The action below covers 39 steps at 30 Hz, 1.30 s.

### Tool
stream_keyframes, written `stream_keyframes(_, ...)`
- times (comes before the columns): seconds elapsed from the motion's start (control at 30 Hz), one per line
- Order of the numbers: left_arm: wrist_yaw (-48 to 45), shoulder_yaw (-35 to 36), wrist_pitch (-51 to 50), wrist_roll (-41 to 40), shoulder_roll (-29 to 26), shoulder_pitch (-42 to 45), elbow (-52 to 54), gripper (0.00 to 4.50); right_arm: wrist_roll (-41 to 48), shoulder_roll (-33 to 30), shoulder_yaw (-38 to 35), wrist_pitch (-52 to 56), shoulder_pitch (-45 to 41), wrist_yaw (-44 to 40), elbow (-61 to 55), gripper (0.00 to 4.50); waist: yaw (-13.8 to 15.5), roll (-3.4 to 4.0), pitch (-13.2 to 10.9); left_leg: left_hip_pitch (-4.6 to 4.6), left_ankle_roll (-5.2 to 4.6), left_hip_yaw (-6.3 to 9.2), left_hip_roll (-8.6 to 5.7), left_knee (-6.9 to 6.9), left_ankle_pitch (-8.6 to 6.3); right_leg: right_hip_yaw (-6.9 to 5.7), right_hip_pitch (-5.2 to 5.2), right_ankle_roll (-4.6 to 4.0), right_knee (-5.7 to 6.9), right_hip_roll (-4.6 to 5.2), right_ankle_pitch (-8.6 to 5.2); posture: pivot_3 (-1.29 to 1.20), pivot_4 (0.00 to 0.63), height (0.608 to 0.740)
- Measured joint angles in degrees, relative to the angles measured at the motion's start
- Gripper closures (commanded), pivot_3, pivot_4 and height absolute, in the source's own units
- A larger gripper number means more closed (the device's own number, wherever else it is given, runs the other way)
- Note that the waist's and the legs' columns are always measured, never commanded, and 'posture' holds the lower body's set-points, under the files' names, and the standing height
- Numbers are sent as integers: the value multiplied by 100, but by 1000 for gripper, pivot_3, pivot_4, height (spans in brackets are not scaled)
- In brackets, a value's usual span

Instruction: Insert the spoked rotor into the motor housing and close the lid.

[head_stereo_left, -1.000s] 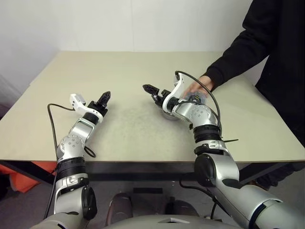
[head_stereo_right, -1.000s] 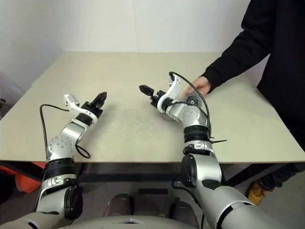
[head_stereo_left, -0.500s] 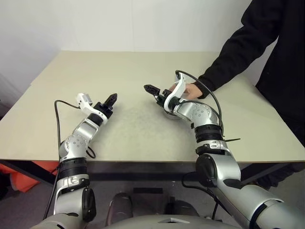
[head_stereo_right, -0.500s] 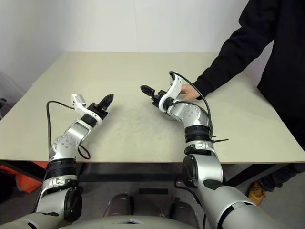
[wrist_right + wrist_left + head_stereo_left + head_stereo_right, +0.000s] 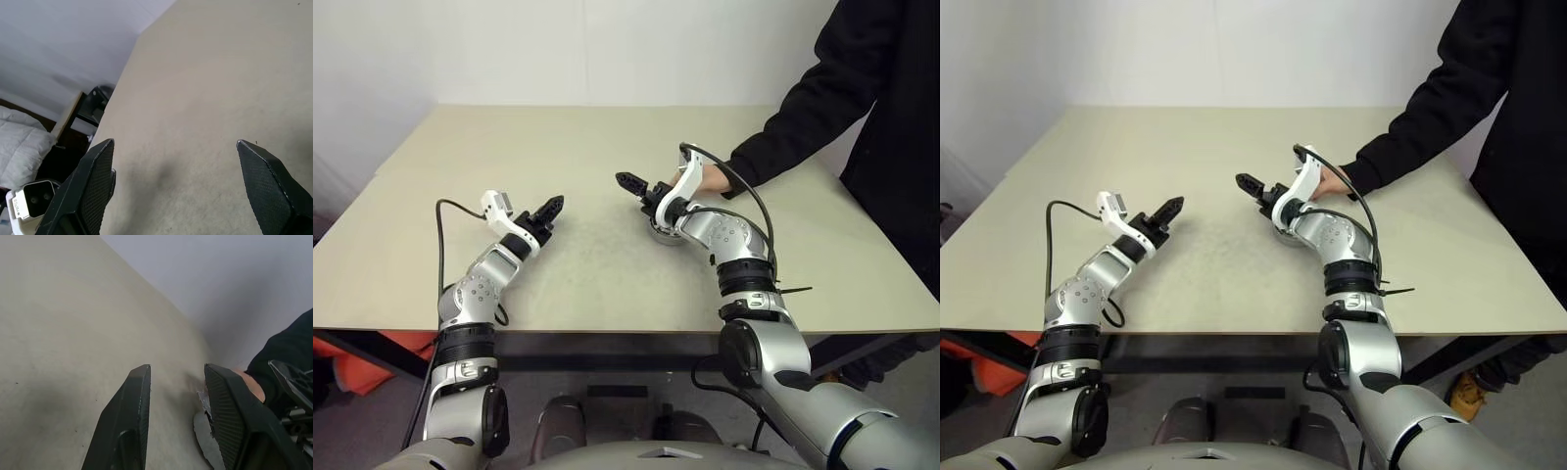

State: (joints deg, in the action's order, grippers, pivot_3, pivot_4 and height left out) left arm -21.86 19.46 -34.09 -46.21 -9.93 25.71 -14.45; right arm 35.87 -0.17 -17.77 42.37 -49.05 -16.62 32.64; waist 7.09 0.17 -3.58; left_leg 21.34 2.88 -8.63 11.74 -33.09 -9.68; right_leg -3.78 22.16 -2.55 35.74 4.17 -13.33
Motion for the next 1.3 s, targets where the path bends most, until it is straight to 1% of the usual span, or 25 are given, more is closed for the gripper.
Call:
stream_keyframes(0.33, -156, -175, 51, 257, 8, 0, 5, 2694, -216, -187, 146, -293, 2, -221, -171, 0, -1, 0, 0, 0, -1, 0, 0, 0, -1, 0, 0, -1, 0, 0, -1, 0, 0, 740)
stream_keyframes(0.43, -251, -280, 138, 388, 4, -1, 48, 2694, -483, -318, 397, -583, 52, -338, -265, 0, 4, 0, 0, 1, -2, 0, -1, 0, -1, 0, -1, -1, -2, 1, 0, 0, 0, 740)
stream_keyframes(0.5, -387, -440, 298, 567, -28, -2, 175, 2694, -895, -504, 738, -998, 143, -442, -293, 0, 17, 0, 0, 4, -2, 0, -2, 0, -1, -1, -1, -1, -2, 3, 0, 0, 0, 740)
stream_keyframes(0.6, -604, -886, 763, 1152, -189, -5, 346, 2694, -1640, -941, 1326, -1710, 322, -712, -297, 0, 21, -1, 0, 5, -3, 0, -5, 0, -2, -1, -2, 0, -4, 5, 0, 0, 0, 740)
stream_keyframes(0.7, -721, -1399, 1422, 1920, -324, 1, 370, 2694, -2387, -1346, 1851, -2447, 440, -911, -250, 0, 6, -1, -1, 4, -4, 0, -3, 0, -2, -1, 0, 1, -4, 4, 0, 0, 0, 740)
stream_keyframes(0.8, -792, -1849, 2245, 2746, -463, 187, 146, 2694, -2986, -1626, 2200, -3166, 456, -996, -61, 0, -1, -1, -1, 4, -4, 0, -3, -1, -2, -1, 2, 0, -3, 4, 0, 0, 0, 740)
stream_keyframes(0.87, -823, -1961, 2744, 3057, -477, 357, -88, 2694, -3176, -1703, 2280, -3460, 456, -1095, 59, 0, -12, -1, -1, 3, -5, -1, -3, -2, -2, 0, 1, -1, -2, 4, 0, 0, 0, 740)
stream_keyframes(1.0, -1064, -1977, 3153, 3156, -389, 477, -507, 2694, -3214, -1705, 2297, -3578, 458, -1427, 262, 0, -21, 0, 0, 2, -13, -3, -4, -4, -6, 2, 2, -6, 1, 4, 0, 0, 0, 740)
stream_keyframes(1.17, -1547, -1975, 3024, 2956, -313, 455, -647, 2694, -3131, -1688, 2286, -3408, 588, -1902, 427, 0, -13, 0, 0, 7, -36, -5, -3, -20, -19, 2, 0, -10, 2, 5, -1, 0, 0, 740)
stream_keyframes(1.3, -1680, -1974, 2903, 2939, -314, 284, -590, 2694, -3129, -1609, 2278, -3294, 763, -1990, 640, 0, -15, 0, -1, 8, -41, -9, -2, -21, -20, 2, 3, -11, 2, 5, -1, 0, 0, 740)
